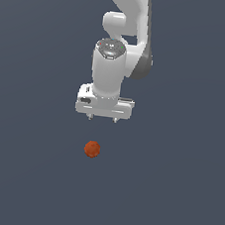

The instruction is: Pick up the object and move it to a goal position.

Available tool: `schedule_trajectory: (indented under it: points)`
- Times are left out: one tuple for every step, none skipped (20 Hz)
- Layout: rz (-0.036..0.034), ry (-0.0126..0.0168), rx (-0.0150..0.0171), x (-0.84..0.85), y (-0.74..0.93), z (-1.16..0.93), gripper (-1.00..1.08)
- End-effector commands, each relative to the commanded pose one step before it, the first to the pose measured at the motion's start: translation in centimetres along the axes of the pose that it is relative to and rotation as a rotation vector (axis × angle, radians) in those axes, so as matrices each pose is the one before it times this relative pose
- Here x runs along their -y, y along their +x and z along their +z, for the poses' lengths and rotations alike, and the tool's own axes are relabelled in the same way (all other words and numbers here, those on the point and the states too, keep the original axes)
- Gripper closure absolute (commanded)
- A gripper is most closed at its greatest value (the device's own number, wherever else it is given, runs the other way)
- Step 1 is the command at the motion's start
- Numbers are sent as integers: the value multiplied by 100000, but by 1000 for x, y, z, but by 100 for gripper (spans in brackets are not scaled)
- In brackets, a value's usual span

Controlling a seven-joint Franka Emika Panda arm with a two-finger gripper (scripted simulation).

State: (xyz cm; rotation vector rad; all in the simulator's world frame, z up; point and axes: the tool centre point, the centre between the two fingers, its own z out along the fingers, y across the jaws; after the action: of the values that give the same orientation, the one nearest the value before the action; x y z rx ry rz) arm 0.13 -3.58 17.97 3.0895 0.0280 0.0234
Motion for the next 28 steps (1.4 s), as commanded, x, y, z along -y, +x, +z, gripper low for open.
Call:
schedule_trajectory:
  points:
    - [275, -14, 65, -31, -42, 16, -92]
    - [0, 0, 0, -23, 3, 0, -92]
    - [-206, -14, -13, 21, 17, -1, -92]
    - [-301, -6, 1, -6, 29, 17, -92]
    - [-431, -3, 8, -7, 42, 31, -92]
    - [-548, -1, 15, -17, 53, 44, -92]
    - [-676, 2, 21, -20, 65, 57, -92]
    - [-799, 4, 26, -26, 77, 70, -92]
    - [-921, 7, 31, -31, 88, 81, -92]
    - [-1026, 9, 33, -35, 97, 91, -92]
    - [-1130, 11, 35, -38, 106, 98, -92]
    - [-1248, 13, 36, -44, 117, 108, -92]
    - [-1340, 16, 37, -47, 124, 115, -92]
    - [-1463, 22, 40, -54, 135, 127, -92]
    - [-1587, 29, 43, -62, 144, 140, -92]
    - [-1703, 36, 44, -69, 153, 151, -92]
    - [-1819, 43, 45, -78, 161, 163, -92]
    - [-1945, 52, 45, -85, 170, 175, -92]
    - [-2071, 62, 45, -95, 178, 188, -92]
    - [-2197, 74, 44, -105, 185, 201, -92]
    - [-2322, 86, 42, -117, 192, 214, -92]
    - [-2448, 99, 38, -128, 198, 228, -92]
    - [-2536, 112, 33, -139, 199, 238, -92]
    - [-2540, 121, 25, -145, 194, 241, -92]
    - [-2536, 130, 17, -149, 188, 242, -92]
    - [-2529, 138, 8, -156, 181, 244, -92]
    - [-2524, 145, -1, -160, 175, 245, -92]
    - [-2518, 152, -10, -166, 168, 247, -92]
